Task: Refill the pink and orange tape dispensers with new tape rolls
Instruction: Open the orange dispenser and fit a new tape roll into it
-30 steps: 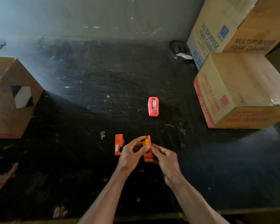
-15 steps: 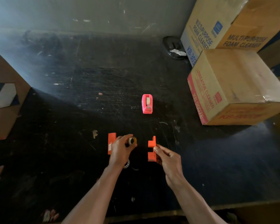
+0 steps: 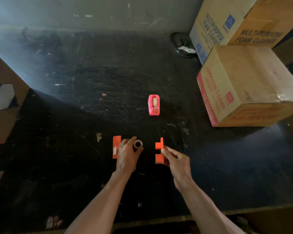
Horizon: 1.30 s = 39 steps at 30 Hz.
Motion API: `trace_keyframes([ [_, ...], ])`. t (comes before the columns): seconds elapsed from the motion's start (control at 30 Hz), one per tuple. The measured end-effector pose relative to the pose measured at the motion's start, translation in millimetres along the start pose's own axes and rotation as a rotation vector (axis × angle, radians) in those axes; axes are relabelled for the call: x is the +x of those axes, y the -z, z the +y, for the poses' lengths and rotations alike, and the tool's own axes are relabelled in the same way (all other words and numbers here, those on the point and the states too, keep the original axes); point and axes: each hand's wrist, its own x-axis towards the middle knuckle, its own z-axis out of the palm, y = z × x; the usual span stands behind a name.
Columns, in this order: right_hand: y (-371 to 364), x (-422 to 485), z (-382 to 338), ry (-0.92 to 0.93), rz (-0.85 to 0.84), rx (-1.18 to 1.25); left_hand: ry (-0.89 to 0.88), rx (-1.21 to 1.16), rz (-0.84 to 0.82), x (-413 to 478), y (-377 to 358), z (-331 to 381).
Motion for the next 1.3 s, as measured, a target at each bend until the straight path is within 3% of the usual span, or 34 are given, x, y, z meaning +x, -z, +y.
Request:
trace_keyframes([
  [0.17, 2.5, -5.7, 2.6, 0.018, -0.042, -0.005, 0.059, -0.103, 0.081, -22.3, 12.9, -4.7],
  [0.33, 11.3, -13.3, 11.7, 0.037, -0.081, 0.025, 0.124, -0.074, 0.031, -53.7, 18.2, -19.7],
  [0.5, 15.2, -25.6, 22.8, 0.023, -0.074, 0.031, 0.053, 0.096, -0.137, -74.6, 10.3, -31.7],
  [0.67, 19.2, -35.0, 27.7, 0.046, -0.074, 0.02, -0.02, 0.155, -0.104, -81.7, 7.5, -28.5],
  [1.03, 15.5, -40.7, 21.1, 0.087, -0.093, 0.019, 0.203, -0.629, -0.119, -87.0, 23.3, 4.1],
  [1.3, 5.2, -49.2, 12.3, 0.099, -0.139, 0.037, 0.145, -0.774, -0.193, -84.9, 27.0, 19.7],
])
